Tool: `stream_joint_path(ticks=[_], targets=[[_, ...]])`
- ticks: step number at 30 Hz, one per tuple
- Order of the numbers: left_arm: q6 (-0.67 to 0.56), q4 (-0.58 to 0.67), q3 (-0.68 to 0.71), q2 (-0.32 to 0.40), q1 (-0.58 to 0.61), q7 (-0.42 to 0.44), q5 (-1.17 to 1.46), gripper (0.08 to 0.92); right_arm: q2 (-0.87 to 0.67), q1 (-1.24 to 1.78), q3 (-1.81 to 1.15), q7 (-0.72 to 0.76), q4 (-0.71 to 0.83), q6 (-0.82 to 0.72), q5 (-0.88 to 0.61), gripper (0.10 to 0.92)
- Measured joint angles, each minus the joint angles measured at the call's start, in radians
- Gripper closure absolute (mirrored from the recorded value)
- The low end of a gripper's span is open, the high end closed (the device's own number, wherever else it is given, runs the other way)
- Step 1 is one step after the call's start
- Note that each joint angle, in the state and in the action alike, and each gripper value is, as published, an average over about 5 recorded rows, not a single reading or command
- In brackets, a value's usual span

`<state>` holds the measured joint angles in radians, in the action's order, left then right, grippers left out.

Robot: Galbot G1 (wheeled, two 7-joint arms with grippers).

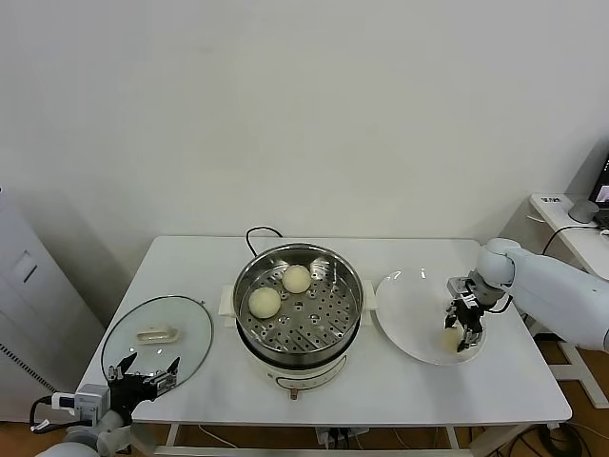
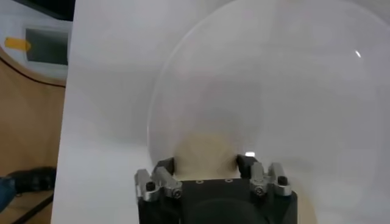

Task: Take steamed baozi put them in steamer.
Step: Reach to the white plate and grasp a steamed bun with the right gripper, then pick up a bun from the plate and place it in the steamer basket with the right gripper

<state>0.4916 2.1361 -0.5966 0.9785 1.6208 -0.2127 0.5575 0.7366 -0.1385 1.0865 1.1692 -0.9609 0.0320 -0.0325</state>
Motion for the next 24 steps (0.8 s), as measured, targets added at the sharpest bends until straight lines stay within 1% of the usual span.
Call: stream_joint_path(ticks=[5,14,24], targets=[[0.0,0.0,-0.001,0.0,0.0,-0.001,0.0,0.177,-0.01,-0.011,0.003,0.01,-0.012,-0.002,-0.006,0.573],[0.001,-0.001,0.003,0.0,-0.005,-0.001,-0.001,0.177,-0.019,-0.157,0.081,0.031,-0.091,-0.003,-0.063,0.576],[-0.001,-0.008,0.012,-0.007,-0.01,-0.001,-0.001,0.177,0.061,-0.397,0.147,0.061,-0.17,0.06,-0.178,0.575]])
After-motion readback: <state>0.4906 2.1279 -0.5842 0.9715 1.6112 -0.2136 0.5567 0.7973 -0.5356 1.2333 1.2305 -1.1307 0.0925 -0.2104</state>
